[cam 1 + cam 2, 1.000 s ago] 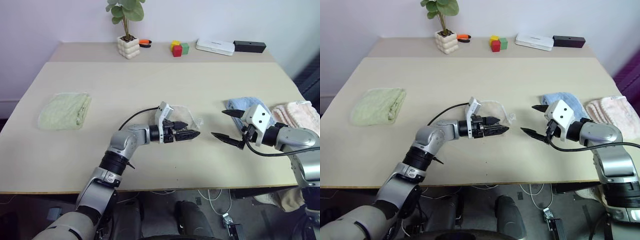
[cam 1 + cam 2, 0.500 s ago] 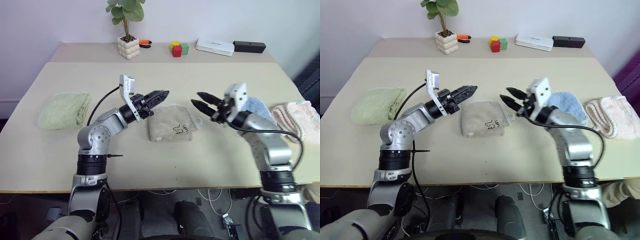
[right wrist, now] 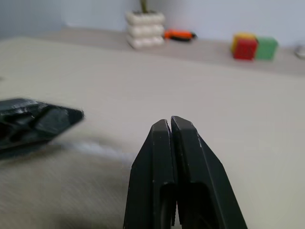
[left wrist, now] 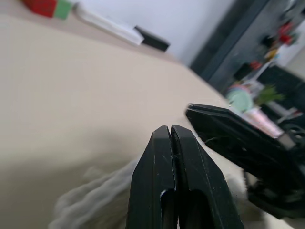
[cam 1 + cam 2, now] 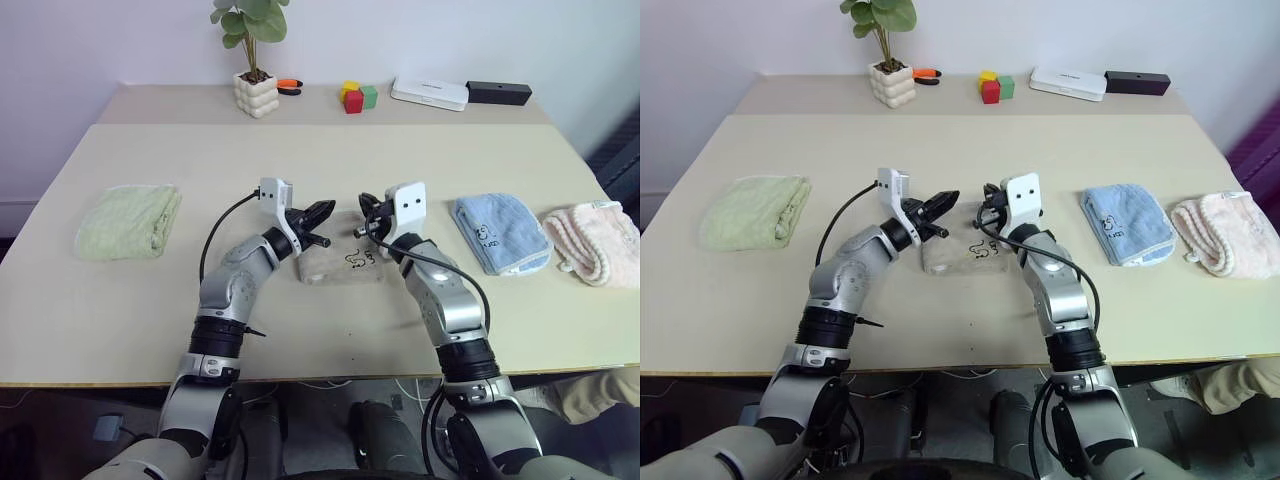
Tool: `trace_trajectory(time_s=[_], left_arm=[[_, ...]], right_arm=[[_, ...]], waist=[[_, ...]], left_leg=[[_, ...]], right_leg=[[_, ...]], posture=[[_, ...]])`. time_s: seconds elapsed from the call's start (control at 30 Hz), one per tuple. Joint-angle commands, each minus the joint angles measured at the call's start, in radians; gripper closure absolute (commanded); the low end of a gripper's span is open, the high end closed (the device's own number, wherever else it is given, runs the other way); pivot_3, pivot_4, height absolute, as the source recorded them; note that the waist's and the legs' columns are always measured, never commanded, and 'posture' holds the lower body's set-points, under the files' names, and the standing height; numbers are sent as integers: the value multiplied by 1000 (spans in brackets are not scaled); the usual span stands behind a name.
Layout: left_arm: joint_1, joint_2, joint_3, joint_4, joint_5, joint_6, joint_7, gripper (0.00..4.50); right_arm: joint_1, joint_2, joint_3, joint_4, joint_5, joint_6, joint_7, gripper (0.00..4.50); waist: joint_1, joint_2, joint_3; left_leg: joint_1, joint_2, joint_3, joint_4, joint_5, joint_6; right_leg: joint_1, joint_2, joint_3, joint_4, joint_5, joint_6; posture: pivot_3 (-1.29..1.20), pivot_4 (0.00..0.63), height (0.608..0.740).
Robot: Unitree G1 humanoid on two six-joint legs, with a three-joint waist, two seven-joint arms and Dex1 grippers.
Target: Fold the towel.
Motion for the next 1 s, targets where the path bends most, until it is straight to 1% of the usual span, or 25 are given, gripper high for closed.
trace_trajectory(time_s=[0.03, 0.13, 0.27, 0.43, 0.57, 0.73, 0.87, 0.93, 0.97, 1.0], left_arm=[[-15, -12, -12, 53, 39, -78, -12, 4483], [-6, -11, -20, 113, 68, -121, -28, 4483], [13, 4, -29, 181, 110, -178, -43, 4483], [47, 11, -17, 195, 118, -200, -41, 4483], [61, 15, -11, 178, 115, -213, -36, 4483], [81, 23, 22, 79, 57, -180, -49, 4483], [105, 64, 31, 9, 37, -137, -69, 4483], [114, 93, 43, -20, 15, -110, -87, 4500], [119, 111, 47, -39, 6, -99, -101, 4245], [123, 130, 54, -61, -16, -79, -128, 3968]], right_arm=[[41, 16, 36, 41, -51, -69, -23, 4443], [81, 13, 56, 71, -86, -77, -40, 4443], [117, -28, 78, 55, -139, -89, -37, 4443], [153, -44, 63, 27, -165, -78, -70, 4443], [165, -33, 52, 3, -167, -57, -100, 4443], [149, -36, 28, -4, -147, -42, -112, 4443], [134, -52, 4, -21, -140, -36, -107, 4443], [120, -43, -42, -37, -90, -6, -106, 3926], [111, -53, -49, -46, -89, 2, -100, 3645], [101, -68, -48, -59, -99, 6, -93, 3227]], waist=[[0, 0, 0], [1, 0, 0], [1, 0, -1], [1, 0, -2], [0, 0, -2], [0, 0, -2], [1, 0, -2], [1, 0, -2], [2, 0, -2], [1, 0, -2]], left_leg=[[0, 0, 0, 0, 0, 0], [0, 0, 0, 0, 0, 0], [1, 0, 0, 1, 0, 0], [3, 0, 0, 0, 0, 0], [7, 0, 0, -1, 0, 0], [8, 0, 0, -1, 0, 0], [8, 0, 0, -1, 0, 0], [8, 0, 0, -1, 0, 0], [8, 0, 0, -1, 0, 0], [8, 0, 0, -1, 0, 0]], right_leg=[[0, 0, 0, 0, 0, 0], [0, 0, 0, 0, 0, 0], [2, 0, 0, 0, 0, 0], [3, 0, 0, 0, 0, -1], [7, 0, 0, 0, -2, -3], [8, 0, 0, 0, -2, -4], [8, 0, 0, 0, -2, -4], [7, -1, 0, 0, -2, -4], [7, -1, 0, 0, -2, -4], [7, -1, 0, 0, -2, -4]], posture=[[0, 150, 740], [0, 150, 740], [0, 150, 740], [0, 150, 740], [0, 150, 740], [0, 150, 740], [0, 150, 740], [0, 150, 740], [0, 150, 740], [0, 150, 740]])
